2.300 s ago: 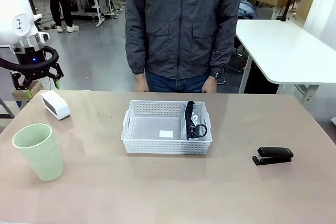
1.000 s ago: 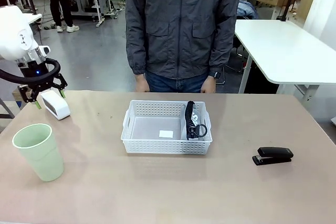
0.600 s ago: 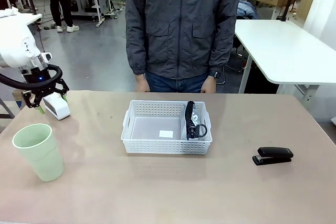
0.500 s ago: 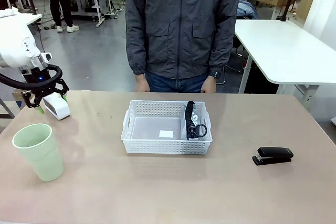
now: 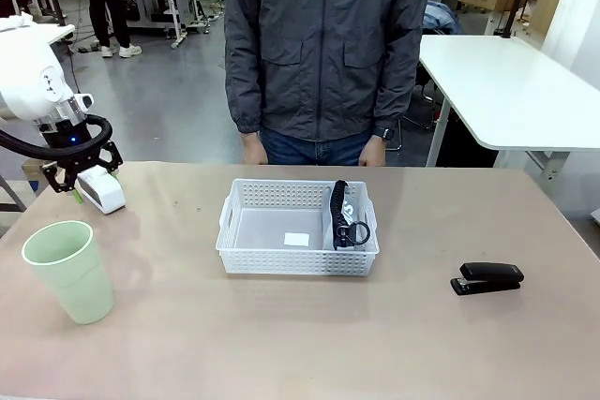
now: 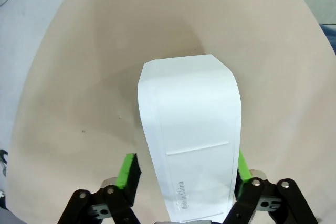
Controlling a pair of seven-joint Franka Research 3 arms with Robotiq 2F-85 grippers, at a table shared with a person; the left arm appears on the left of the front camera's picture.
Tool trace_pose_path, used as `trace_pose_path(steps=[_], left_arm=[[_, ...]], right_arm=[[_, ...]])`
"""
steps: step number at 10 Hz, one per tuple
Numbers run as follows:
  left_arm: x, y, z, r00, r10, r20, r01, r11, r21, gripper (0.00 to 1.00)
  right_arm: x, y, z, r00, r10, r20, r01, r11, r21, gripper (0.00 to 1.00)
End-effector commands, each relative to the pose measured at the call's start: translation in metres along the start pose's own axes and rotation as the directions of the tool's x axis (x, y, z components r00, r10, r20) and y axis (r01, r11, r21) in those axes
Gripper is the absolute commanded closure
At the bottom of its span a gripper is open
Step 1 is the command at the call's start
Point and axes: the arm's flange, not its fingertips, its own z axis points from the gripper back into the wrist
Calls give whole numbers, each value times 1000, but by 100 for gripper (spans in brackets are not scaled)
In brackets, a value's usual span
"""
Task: Efficiently arrange items inside the basket to fit them all.
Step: Pick up the Digital clock and place it inside the Organizing basket.
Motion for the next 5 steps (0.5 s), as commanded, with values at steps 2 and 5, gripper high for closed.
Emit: trace_pose_path(steps=[2, 5], left_arm=[[5, 0, 2, 1000, 7, 6, -7, 1000, -11, 63], [4, 0, 4, 1000, 11, 6, -11, 1000, -21, 100]], right_arm=[[1, 2, -1, 1000, 26, 11, -26, 999, 19, 0], [1, 2, -1, 1000, 26, 11, -26, 999, 19, 0]])
